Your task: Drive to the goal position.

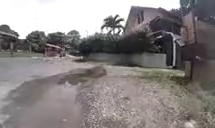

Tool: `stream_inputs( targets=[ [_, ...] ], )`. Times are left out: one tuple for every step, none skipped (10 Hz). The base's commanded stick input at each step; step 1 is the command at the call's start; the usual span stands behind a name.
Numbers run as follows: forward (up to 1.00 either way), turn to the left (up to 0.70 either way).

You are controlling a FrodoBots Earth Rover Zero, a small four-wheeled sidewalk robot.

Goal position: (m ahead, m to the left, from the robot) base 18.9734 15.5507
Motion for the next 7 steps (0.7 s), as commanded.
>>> stream_inputs(
  targets=[
    [0.0,-0.5],
    [0.0,-0.5],
    [0.0,-0.5],
    [0.0,-0.5],
    [0.0,-0.5],
    [-0.06,-0.51],
    [-0.5,-0.5]
  ],
)
